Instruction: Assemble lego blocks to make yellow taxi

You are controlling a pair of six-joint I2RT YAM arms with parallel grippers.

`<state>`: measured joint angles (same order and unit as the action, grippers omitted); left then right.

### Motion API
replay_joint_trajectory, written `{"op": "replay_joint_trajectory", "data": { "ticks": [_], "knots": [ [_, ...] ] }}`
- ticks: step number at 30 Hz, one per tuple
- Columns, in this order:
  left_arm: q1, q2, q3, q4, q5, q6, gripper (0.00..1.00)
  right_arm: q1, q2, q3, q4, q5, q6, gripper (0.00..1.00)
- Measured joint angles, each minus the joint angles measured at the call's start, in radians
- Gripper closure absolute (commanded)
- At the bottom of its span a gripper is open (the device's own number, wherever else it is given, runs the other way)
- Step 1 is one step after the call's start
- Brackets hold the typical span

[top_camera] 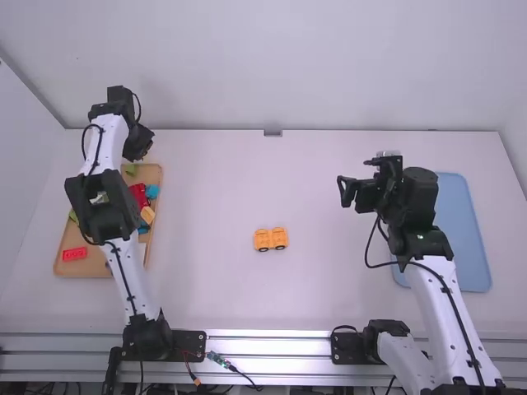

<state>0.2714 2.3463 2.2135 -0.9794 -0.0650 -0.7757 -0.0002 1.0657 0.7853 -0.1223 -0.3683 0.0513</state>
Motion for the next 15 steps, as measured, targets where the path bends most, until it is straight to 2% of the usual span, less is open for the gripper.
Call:
{"op": "replay_joint_trajectory", "data": {
  "ticks": [3,7,11,14,15],
  "knots": [
    [-0.015,-0.019,-0.008,0.015,0.026,0.05,0.99,0.0,0.055,0.001,0.049,-0.056,0.028,0.01],
    [-0.053,-0.095,-0.098,0.12,0.061,0.119,0.99,0.0,0.169,0.001,0.13,-0.146,0.056,0.01],
    [-0.093,-0.241,-0.301,0.296,0.079,0.162,0.99,0.0,0.253,0.001,0.204,-0.243,0.071,0.01],
    [-0.117,-0.42,-0.555,0.496,0.113,0.203,0.99,0.0,0.284,0.001,0.264,-0.317,0.076,0.01],
    [-0.117,-0.442,-0.586,0.517,0.12,0.212,0.99,0.0,0.286,0.001,0.27,-0.326,0.077,0.01]
  ]
}}
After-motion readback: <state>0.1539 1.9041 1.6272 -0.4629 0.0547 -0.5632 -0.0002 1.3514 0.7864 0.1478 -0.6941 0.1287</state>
